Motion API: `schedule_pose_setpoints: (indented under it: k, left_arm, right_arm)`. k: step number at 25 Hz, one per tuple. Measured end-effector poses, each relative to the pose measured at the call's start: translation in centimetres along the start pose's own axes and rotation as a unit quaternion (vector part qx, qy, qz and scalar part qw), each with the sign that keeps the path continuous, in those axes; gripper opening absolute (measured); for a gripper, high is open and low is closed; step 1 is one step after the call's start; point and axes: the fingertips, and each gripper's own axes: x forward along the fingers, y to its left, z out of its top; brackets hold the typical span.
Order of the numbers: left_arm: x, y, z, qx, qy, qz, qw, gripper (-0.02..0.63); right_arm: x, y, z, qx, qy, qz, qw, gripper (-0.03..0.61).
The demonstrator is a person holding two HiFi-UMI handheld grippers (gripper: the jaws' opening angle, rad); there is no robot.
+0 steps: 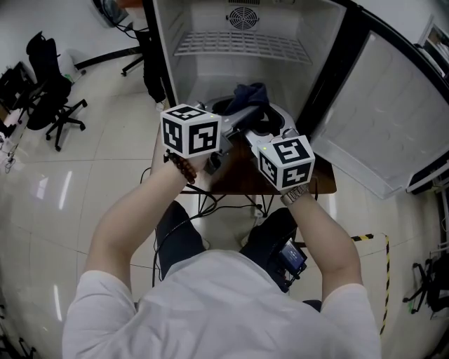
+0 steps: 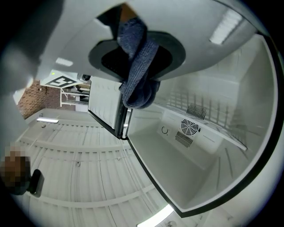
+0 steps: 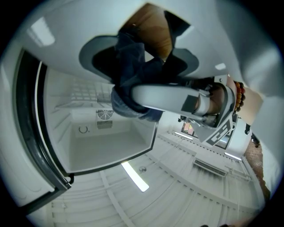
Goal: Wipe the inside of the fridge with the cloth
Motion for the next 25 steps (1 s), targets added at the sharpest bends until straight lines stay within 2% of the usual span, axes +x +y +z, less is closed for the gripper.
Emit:
schedule_pose_setpoints:
  k: [3, 4, 5, 7, 11, 15, 18, 21, 25]
  left_arm:
    - [-0.3, -0.3, 0.0, 0.006, 0.005, -0.008, 0.9999, 0.144]
    - [-0.4, -0.4, 0.0, 0.009, 0.007, -0.01, 0.9999, 0.149]
    - [-0.6, -0.4, 0.0, 0.014, 0.011, -0.012, 0.9998, 0.155]
    - [-0.9, -0.3, -0.1, 0.028, 0.02, -0.01, 0.9994, 0.166]
    - [-1.3, -0.1, -0.1, 0.063, 0.027, 0.011, 0.9976, 0.19]
    - [-2.6, 1.1, 0.4, 0.095, 0.017, 0.054, 0.9938, 0.204]
    - [-3.9, 2.1, 1.0, 0.141, 0.007, 0.099, 0.985, 0.199]
    - [-5.6, 3.0, 2.0, 0.188, -0.01, 0.145, 0.9713, 0.148]
    - [-8.5, 4.7, 3.3, 0.21, -0.035, 0.2, 0.9564, 0.09]
  right_arm:
    - [-0.2, 0.2, 0.0, 0.016, -0.013, 0.013, 1.0, 0.282]
    - [-0.4, 0.1, 0.0, 0.021, -0.017, 0.014, 1.0, 0.251]
    - [-0.5, 0.0, 0.0, 0.025, -0.02, 0.015, 0.999, 0.186]
    - [-0.5, -0.1, -0.1, 0.027, -0.021, 0.014, 0.999, 0.155]
    - [-0.5, -0.5, 0.0, 0.03, -0.024, 0.001, 0.999, 0.127]
    - [-0.4, -1.7, 0.1, 0.035, -0.016, -0.018, 0.999, 0.121]
    - [0.3, -2.4, -0.3, 0.043, 0.007, -0.029, 0.999, 0.117]
    - [1.5, -2.7, -0.8, 0.054, 0.037, -0.033, 0.997, 0.115]
    - [3.6, -2.4, -1.2, 0.07, 0.075, -0.026, 0.994, 0.11]
